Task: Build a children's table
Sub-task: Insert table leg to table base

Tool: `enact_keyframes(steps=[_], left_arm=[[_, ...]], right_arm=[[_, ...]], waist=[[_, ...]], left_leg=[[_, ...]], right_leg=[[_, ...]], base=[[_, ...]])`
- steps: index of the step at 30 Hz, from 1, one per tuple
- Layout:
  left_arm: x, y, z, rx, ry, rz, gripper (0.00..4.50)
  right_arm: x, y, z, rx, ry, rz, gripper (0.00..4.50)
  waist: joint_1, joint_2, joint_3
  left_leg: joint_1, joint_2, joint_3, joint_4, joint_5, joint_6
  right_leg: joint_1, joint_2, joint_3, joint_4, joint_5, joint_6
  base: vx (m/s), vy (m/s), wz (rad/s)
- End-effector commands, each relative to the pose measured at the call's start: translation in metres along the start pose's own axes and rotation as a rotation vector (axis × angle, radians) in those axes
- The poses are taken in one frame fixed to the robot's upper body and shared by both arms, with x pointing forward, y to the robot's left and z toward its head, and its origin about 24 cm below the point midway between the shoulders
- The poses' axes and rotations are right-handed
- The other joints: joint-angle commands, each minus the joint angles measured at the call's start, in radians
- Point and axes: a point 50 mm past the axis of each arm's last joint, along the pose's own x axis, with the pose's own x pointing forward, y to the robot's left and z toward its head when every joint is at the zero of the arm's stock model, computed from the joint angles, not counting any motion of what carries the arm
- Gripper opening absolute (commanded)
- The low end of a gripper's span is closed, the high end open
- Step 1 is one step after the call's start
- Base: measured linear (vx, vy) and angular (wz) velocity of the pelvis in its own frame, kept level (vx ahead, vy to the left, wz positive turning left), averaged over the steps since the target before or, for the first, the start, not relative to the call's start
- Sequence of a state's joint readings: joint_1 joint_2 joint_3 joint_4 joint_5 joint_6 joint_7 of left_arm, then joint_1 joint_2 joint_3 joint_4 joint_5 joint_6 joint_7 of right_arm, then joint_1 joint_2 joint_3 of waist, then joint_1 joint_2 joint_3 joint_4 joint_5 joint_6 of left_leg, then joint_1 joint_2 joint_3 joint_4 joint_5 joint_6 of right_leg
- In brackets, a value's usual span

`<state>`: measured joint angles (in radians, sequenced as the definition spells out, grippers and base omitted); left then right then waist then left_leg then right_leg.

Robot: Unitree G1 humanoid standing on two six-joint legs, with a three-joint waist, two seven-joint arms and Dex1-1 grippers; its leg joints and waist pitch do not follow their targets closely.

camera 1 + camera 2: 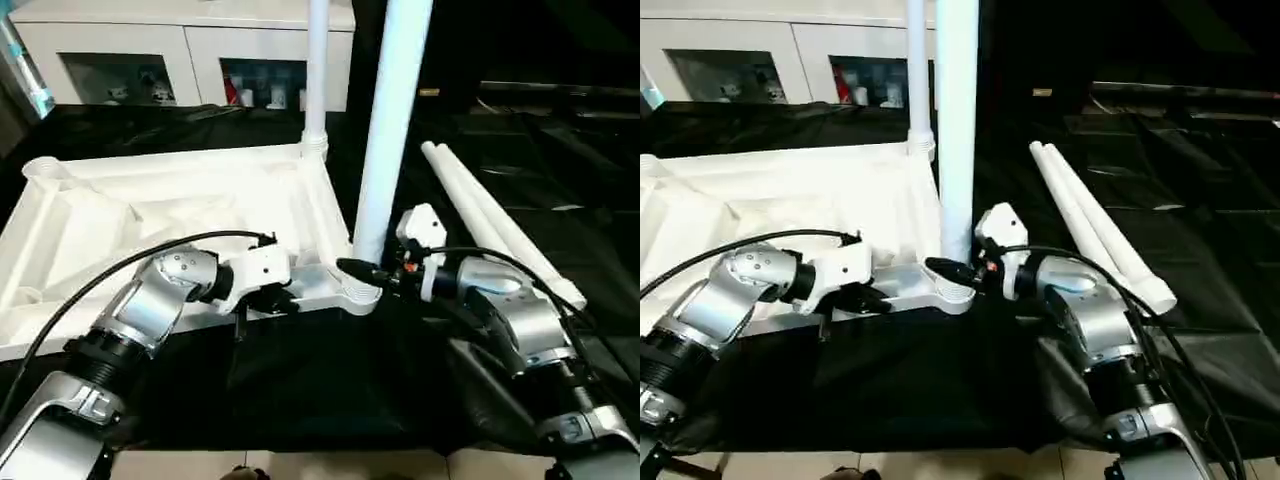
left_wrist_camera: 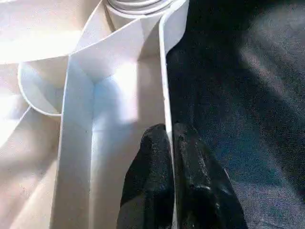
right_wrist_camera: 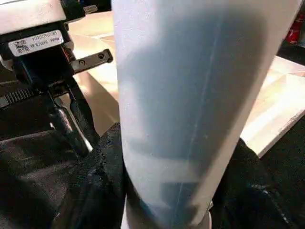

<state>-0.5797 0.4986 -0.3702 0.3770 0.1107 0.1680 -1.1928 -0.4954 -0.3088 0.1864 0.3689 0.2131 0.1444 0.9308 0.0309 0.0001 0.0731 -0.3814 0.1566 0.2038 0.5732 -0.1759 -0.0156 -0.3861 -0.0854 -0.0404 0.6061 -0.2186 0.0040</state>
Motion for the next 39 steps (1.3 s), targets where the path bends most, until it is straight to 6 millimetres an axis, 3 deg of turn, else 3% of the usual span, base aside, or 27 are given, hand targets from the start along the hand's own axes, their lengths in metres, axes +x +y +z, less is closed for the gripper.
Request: enact_keyframes(steps=[1, 5, 7, 8, 10, 12, 13, 15, 18, 24, 39], left_arm=[[0.012, -0.008, 0.008, 0.045, -0.027, -0.062, 0.00], [0.010, -0.008, 0.008, 0.046, -0.033, -0.057, 0.00], [0.010, -0.008, 0.008, 0.046, -0.033, -0.056, 0.00], [0.010, -0.008, 0.008, 0.046, -0.035, -0.056, 0.00], [0.010, -0.008, 0.008, 0.046, -0.036, -0.056, 0.00], [0.010, -0.009, 0.008, 0.047, -0.037, -0.058, 0.00], [0.010, -0.009, 0.008, 0.047, -0.038, -0.059, 0.00], [0.010, -0.009, 0.008, 0.048, -0.039, -0.061, 0.00], [0.010, -0.009, 0.008, 0.051, -0.038, -0.065, 0.00], [0.010, -0.008, 0.009, 0.061, -0.040, -0.079, 0.00], [0.011, -0.011, 0.009, 0.061, -0.047, -0.084, 0.00]], right_arm=[[0.003, 0.014, -0.041, 0.095, 0.188, 0.046, 1.88], [-0.004, 0.012, -0.046, 0.125, 0.184, 0.030, 1.88], [-0.005, 0.012, -0.047, 0.138, 0.179, 0.019, 1.88], [-0.008, 0.011, -0.051, 0.180, 0.157, -0.013, 1.88], [-0.009, 0.011, -0.053, 0.203, 0.145, -0.031, 1.88], [-0.013, 0.009, -0.058, 0.249, 0.122, -0.071, 1.88], [-0.014, 0.008, -0.059, 0.260, 0.118, -0.081, 1.88], [-0.017, 0.009, -0.066, 0.290, 0.116, -0.105, 1.88], [-0.020, 0.014, -0.073, 0.294, 0.141, -0.097, 1.88], [-0.020, 0.018, -0.079, 0.282, 0.189, -0.072, 1.88], [-0.023, 0.025, -0.097, 0.315, 0.252, -0.117, 1.88]], waist=[[-0.002, 0.007, -0.027], [-0.001, 0.007, -0.027], [-0.002, 0.007, -0.028], [-0.001, 0.001, -0.031], [0.000, 0.005, -0.030], [-0.002, 0.002, -0.028], [-0.001, 0.008, -0.029], [0.000, 0.006, -0.028], [0.002, 0.011, -0.030], [0.002, 0.012, -0.030], [0.002, 0.009, -0.025]], left_leg=[[0.031, 0.085, -0.053, -0.096, -0.481, -0.056], [0.033, 0.086, -0.051, -0.098, -0.478, -0.059], [0.031, 0.086, -0.050, -0.101, -0.466, -0.059], [0.030, 0.086, -0.049, -0.100, -0.446, -0.051], [0.034, 0.088, -0.046, -0.101, -0.439, -0.049], [0.032, 0.086, -0.047, -0.103, -0.462, -0.055], [0.038, 0.086, -0.050, -0.102, -0.488, -0.064], [0.038, 0.087, -0.051, -0.103, -0.500, -0.067], [0.040, 0.088, -0.051, -0.104, -0.496, -0.072], [0.037, 0.087, -0.049, -0.106, -0.489, -0.074], [0.041, 0.088, -0.054, -0.111, -0.534, -0.081]], right_leg=[[-0.007, -0.079, 0.057, -0.107, -0.460, -0.170], [-0.010, -0.076, 0.057, -0.106, -0.418, -0.176], [-0.005, -0.074, 0.055, -0.103, -0.381, -0.185], [-0.002, -0.075, 0.055, -0.102, -0.357, -0.192], [-0.004, -0.074, 0.055, -0.103, -0.330, -0.203], [-0.001, -0.075, 0.054, -0.103, -0.363, -0.200], [-0.004, -0.077, 0.055, -0.107, -0.393, -0.195], [-0.005, -0.078, 0.056, -0.110, -0.409, -0.190], [-0.006, -0.077, 0.056, -0.110, -0.398, -0.186], [-0.001, -0.074, 0.055, -0.105, -0.342, -0.201], [-0.009, -0.075, 0.057, -0.113, -0.412, -0.173]], base=[[0.000, 0.000, 0.00], [0.000, 0.000, 0.00], [0.000, 0.000, 0.00], [0.000, 0.000, 0.00], [0.000, 0.000, 0.00], [0.000, 0.000, 0.00], [0.000, 0.000, 0.00], [0.000, 0.000, 0.00], [0.000, 0.000, 0.00], [0.000, 0.000, 0.00], [0.000, 0.000, 0.00]])
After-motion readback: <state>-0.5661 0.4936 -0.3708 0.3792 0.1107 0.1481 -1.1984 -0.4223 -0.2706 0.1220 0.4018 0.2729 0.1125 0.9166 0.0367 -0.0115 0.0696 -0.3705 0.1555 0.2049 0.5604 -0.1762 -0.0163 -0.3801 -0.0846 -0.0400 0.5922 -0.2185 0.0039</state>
